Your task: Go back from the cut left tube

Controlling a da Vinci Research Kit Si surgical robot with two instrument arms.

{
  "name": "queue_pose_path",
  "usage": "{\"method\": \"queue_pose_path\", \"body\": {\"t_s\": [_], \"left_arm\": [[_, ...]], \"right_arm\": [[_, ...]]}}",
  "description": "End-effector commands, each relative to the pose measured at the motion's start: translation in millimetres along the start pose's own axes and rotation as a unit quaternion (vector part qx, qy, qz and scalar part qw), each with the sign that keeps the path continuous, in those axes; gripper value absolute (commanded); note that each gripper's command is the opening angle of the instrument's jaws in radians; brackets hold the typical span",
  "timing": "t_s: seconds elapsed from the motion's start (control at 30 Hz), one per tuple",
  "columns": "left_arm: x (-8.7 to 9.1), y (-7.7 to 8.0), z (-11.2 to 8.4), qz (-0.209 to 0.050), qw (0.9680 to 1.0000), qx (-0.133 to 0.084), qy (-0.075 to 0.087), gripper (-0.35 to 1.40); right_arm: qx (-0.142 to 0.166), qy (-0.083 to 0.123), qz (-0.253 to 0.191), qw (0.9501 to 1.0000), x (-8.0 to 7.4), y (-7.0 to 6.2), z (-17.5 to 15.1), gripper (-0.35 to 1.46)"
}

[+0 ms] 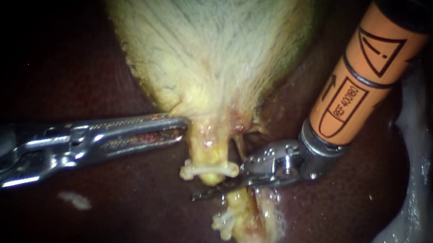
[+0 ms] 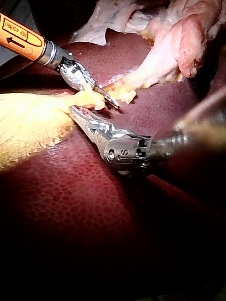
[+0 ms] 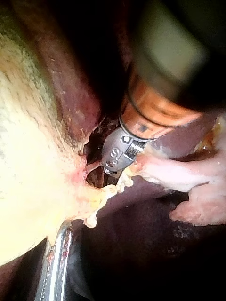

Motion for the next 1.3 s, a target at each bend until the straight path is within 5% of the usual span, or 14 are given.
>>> {"method": "queue_pose_path", "body": {"t_s": [0.03, 0.2, 0.37, 0.43, 0.87, 1.17, 1.3], "left_arm": [[0.0, 0.0, 0.0, 0.000, 1.0000, 0.000, 0.000, -0.35], [0.0, 0.0, 0.0, 0.000, 1.0000, 0.000, 0.000, -0.35], [0.0, 0.0, 0.0, 0.000, 1.0000, 0.000, 0.000, -0.35], [0.0, 0.0, 0.0, 0.000, 1.0000, 0.000, 0.000, -0.35], [0.0, 0.0, 0.0, 0.000, 1.0000, 0.000, 0.000, -0.35], [0.1, 0.2, -0.1, 0.000, 1.0000, 0.001, 0.000, -0.35], [0.1, 0.3, -0.1, 0.000, 1.0000, 0.001, 0.000, -0.35]], "right_arm": [[0.000, 0.000, 0.000, 1.0000, 0.0, 0.0, 0.0, -0.35], [0.000, 0.001, -0.001, 1.0000, -0.1, -0.3, -0.1, -0.32], [-0.015, 0.009, 0.002, 0.9998, -0.1, -0.3, -0.1, 0.52], [-0.015, 0.010, 0.002, 0.9998, -0.2, -0.3, -0.1, 0.68], [-0.013, 0.011, -0.005, 0.9998, -0.2, -0.7, -0.3, 0.78], [0.000, 0.007, -0.026, 0.9996, -0.5, -5.3, -1.3, 0.99], [0.001, 0.007, -0.046, 0.9989, -1.1, -6.3, -2.9, 1.03]]}}
